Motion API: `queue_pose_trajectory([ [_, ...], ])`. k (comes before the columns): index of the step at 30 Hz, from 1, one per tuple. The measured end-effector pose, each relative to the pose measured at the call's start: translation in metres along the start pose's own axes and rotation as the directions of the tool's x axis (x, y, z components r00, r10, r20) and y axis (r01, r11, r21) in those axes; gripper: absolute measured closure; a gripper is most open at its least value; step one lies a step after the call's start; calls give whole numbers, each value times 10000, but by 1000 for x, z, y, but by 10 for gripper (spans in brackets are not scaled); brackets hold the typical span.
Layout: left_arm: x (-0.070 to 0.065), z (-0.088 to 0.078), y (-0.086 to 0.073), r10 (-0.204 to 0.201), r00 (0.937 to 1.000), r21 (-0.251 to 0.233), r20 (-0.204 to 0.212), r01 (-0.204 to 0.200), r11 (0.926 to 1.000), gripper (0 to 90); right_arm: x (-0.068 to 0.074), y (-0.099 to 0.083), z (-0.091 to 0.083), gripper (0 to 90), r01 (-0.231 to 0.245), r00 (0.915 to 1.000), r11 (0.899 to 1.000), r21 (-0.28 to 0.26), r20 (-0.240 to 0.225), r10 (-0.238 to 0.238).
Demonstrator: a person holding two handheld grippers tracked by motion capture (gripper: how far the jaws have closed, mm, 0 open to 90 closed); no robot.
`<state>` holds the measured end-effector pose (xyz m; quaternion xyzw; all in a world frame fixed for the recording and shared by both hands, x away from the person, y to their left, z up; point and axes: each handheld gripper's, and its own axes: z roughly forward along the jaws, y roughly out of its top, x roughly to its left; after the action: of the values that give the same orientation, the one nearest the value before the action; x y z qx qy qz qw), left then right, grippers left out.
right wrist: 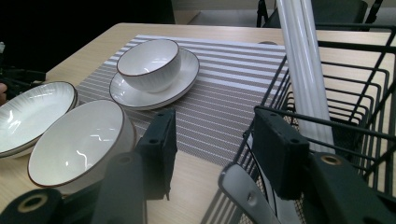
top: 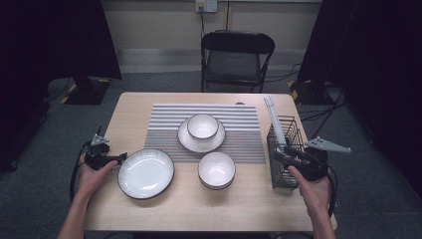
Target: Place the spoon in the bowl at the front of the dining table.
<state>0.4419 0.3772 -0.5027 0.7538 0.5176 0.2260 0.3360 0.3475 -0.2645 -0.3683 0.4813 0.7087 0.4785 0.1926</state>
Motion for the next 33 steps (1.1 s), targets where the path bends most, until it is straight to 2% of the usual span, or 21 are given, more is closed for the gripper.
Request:
queue_pose_trajectory([
  [6,0,0,0,-27,10000,-3,13,27,10000,156,-4,-5,0,532,117,9999,9999,124,94,-118],
  [10,0,0,0,-10,10000,-6,0,10,10000,156,-9,-10,-1,568,-63,9999,9997,226,89,61],
  [16,0,0,0,0,10000,1,-2,0,10000,155,-14,-13,-1,642,12,9999,9998,222,128,-15],
  [22,0,0,0,-1,10000,0,-1,1,10000,156,-18,-13,0,671,-58,9999,9997,230,107,55],
  [27,0,0,0,-6,10000,-4,5,6,10000,156,-20,-13,0,670,98,9989,9993,361,453,-114],
  [33,0,0,0,-11,10000,-7,6,11,10000,156,-23,-11,0,687,138,9981,9988,472,596,-167],
])
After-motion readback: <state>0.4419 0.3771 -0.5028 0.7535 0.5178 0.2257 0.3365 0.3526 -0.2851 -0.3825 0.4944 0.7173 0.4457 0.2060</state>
